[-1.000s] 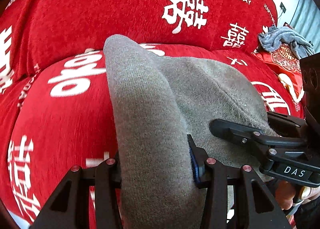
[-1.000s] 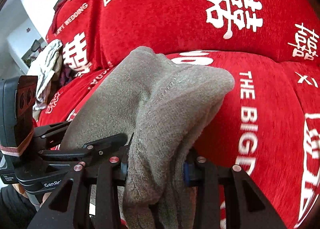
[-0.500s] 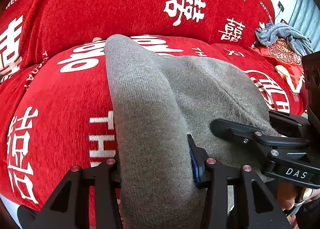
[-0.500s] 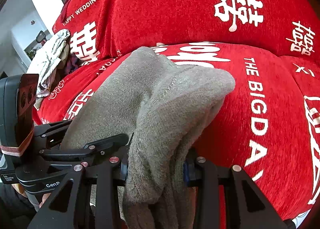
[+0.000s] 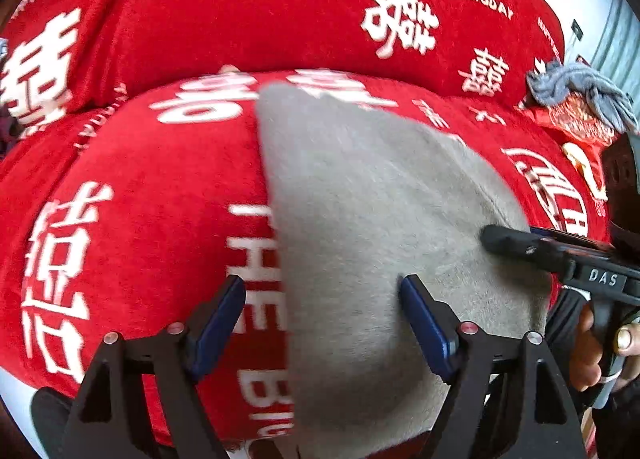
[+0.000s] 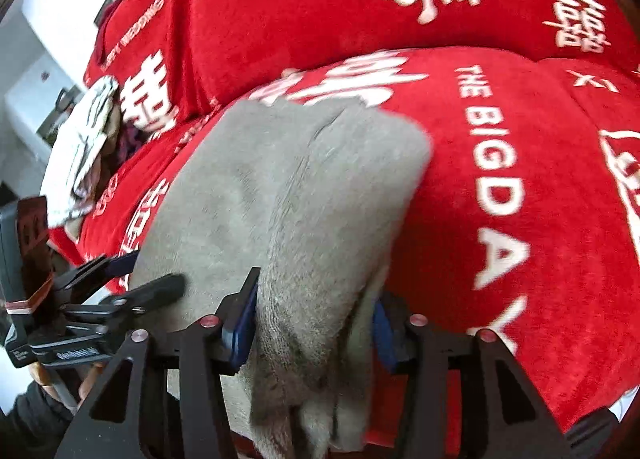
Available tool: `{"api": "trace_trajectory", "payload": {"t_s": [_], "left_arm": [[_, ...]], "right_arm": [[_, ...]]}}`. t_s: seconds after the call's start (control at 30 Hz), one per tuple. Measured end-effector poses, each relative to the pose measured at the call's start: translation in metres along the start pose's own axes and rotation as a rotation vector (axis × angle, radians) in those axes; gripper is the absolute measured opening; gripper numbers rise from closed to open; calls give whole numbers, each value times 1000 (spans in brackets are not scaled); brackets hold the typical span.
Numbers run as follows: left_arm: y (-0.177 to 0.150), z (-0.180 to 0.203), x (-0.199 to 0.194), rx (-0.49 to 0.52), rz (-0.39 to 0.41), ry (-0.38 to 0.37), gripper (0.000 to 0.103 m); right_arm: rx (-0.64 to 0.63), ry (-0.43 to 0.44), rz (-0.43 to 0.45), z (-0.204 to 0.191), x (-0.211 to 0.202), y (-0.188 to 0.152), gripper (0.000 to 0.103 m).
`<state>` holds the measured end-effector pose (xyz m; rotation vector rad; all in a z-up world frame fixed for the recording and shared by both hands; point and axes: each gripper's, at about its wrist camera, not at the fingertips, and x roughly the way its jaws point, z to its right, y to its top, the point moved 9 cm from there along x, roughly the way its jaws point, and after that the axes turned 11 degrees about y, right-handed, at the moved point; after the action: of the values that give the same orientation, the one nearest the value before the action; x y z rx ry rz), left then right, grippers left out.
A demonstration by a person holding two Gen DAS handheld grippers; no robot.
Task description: Fold small clothes
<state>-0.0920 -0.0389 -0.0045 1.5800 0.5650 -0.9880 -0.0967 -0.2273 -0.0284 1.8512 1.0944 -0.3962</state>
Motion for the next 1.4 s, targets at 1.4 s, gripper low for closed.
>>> {"api": "trace_trajectory", "payload": {"t_s": [1.4], "left_arm": [[-12, -14, 6, 96, -1, 232, 99]], "right_arm": [[-284, -8, -101, -45, -6, -52, 55]]}}
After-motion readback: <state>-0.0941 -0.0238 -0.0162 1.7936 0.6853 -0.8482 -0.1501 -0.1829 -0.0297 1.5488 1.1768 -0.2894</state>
